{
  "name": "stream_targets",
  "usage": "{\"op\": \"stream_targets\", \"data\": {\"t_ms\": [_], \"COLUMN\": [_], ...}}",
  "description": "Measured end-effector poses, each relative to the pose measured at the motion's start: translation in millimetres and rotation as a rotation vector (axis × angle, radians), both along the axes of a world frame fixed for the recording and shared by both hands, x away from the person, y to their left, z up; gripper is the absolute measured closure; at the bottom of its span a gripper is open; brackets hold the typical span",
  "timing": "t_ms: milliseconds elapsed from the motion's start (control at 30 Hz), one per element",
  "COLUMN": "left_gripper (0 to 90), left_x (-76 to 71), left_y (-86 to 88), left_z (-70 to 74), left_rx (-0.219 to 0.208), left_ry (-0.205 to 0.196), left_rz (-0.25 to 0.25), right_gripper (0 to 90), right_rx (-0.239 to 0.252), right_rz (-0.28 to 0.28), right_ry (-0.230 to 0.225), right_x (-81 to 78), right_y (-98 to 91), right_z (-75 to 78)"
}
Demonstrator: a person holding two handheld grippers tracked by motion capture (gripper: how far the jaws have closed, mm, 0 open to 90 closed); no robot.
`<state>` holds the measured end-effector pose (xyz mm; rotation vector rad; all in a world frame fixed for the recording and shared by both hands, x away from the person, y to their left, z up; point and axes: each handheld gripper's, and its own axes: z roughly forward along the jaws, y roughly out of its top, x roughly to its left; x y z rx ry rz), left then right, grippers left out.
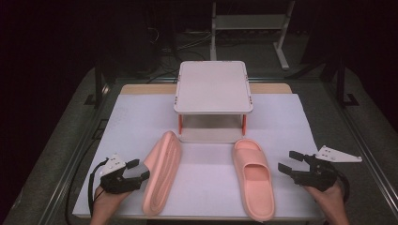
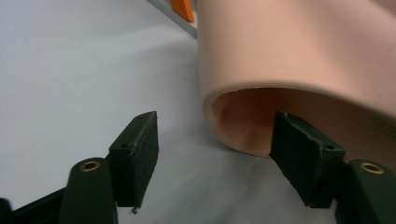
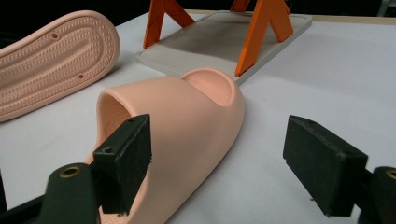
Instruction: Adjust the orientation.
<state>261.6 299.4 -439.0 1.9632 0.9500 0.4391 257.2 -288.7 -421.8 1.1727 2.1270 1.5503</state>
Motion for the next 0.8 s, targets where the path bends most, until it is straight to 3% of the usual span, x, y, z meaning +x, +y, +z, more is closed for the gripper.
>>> {"op": "stream_targets", "data": {"t_ms": [233, 400, 800], "left_gripper": [38.2, 40.8, 42.5], "left_x": [11.2, 11.8, 14.4], "left_y": [-8.9, -10.7, -17.2], "left_z": [-3.6, -2.8, -1.0], "left_rx": [-0.011, -0.005, -0.051], "left_ry": [0.018, 0.015, 0.01], "left_rz": [0.023, 0.027, 0.034], "right_gripper": [23.0, 23.0, 23.0], "right_rx": [-0.001, -0.001, -0.002], "right_rz": [0.005, 0.005, 0.017], "right_ry": [0.005, 0.003, 0.008], "right_x": [-1.1, -1.3, -0.9], "right_y": [1.2, 0.5, 1.3], "right_z": [-0.3, -0.5, -1.3]}}
